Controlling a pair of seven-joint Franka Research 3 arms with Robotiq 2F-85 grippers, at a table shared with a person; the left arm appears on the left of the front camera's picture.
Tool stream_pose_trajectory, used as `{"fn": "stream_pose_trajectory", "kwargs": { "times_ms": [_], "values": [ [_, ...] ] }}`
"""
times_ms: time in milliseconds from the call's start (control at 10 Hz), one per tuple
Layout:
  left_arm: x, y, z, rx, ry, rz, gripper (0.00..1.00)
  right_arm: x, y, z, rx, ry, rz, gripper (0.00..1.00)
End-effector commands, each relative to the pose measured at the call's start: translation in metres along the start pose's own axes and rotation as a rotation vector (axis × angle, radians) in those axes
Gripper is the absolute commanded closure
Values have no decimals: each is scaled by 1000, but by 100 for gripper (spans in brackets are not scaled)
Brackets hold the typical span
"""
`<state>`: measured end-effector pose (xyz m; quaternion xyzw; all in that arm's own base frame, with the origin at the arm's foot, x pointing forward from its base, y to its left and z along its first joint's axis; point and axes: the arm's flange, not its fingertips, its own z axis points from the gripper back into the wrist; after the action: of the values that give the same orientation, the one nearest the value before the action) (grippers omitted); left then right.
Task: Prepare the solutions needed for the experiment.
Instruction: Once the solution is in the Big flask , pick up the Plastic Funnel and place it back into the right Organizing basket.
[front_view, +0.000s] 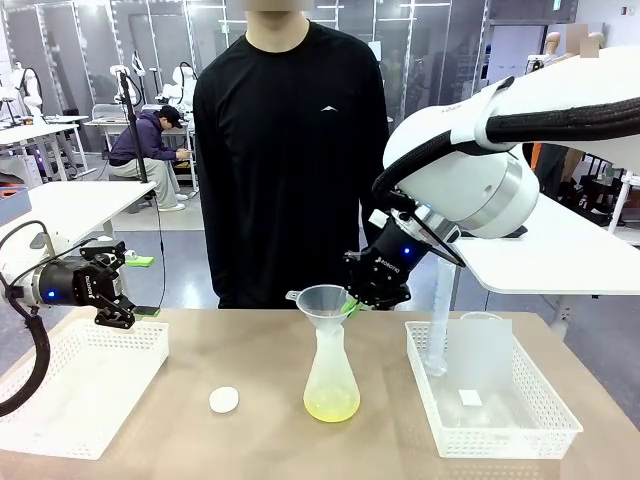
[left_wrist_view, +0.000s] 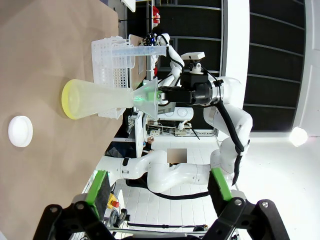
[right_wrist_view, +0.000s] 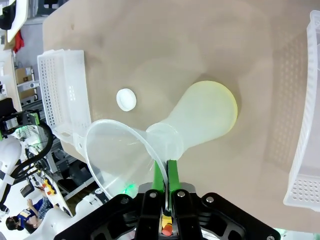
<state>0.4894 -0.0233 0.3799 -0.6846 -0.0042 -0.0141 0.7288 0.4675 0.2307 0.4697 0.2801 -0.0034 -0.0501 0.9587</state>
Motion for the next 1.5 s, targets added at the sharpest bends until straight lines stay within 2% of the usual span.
{"fn": "stream_pose_trajectory", "kwargs": {
  "times_ms": [0, 600, 1000, 1400],
  "values": [
    [0, -2, 0, -4, -2, -1, 0, -9, 6, 7, -15, 3, -41, 100],
    [0, -2, 0, -4, -2, -1, 0, -40, 32, 60, -83, -120, 17, 100],
    [0, -2, 0, -4, -2, -1, 0, -57, 50, 102, -31, -190, 119, 100],
    [0, -2, 0, -4, -2, -1, 0, -51, 33, 120, -23, -190, 105, 100]
  ]
}}
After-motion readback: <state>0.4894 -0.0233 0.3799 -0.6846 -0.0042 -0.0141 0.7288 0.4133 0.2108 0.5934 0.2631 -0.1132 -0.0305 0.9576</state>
